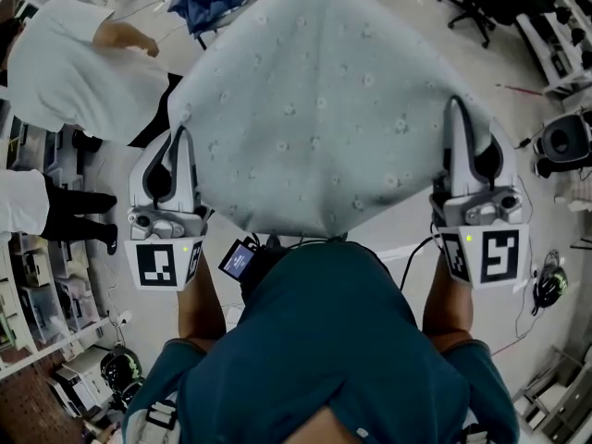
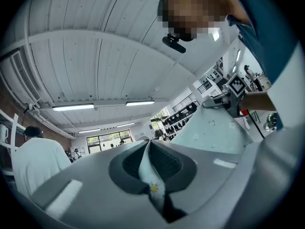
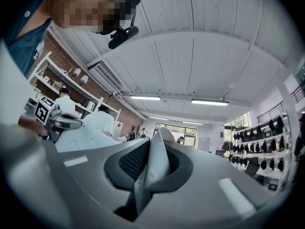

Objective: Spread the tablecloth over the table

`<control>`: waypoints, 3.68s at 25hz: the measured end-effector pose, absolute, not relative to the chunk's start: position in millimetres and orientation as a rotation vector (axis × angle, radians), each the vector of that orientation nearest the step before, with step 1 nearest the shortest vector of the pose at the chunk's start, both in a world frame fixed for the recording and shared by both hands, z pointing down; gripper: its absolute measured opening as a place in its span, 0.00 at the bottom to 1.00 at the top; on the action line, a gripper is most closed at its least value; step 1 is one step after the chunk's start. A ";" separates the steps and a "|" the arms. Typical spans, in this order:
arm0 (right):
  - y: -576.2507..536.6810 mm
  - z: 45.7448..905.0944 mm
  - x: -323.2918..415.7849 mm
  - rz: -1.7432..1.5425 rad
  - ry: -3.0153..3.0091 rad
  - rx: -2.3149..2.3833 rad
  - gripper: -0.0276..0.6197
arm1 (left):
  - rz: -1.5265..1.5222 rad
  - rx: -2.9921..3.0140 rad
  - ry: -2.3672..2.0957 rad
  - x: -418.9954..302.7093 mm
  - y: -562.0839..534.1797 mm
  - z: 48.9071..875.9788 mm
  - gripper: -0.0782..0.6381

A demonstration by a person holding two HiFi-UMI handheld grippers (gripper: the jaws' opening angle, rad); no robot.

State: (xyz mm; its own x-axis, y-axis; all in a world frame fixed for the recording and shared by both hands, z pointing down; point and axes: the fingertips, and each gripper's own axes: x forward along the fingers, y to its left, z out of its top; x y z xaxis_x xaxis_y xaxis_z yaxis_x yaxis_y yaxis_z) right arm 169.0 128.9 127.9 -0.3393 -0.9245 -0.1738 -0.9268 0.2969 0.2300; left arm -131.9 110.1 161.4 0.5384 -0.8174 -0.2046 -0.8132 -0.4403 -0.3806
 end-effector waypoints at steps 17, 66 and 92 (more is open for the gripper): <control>91.9 140.6 209.2 0.383 2.522 -1.783 0.07 | -0.162 -2.348 1.288 -85.7 76.0 168.1 0.11; -211.0 239.7 189.0 0.210 2.516 -2.136 0.08 | -0.128 -2.519 1.430 -192.0 -253.6 265.6 0.11; -405.0 496.9 241.6 -0.347 2.774 -2.194 0.10 | -0.544 -2.629 1.807 -220.7 -382.4 489.9 0.12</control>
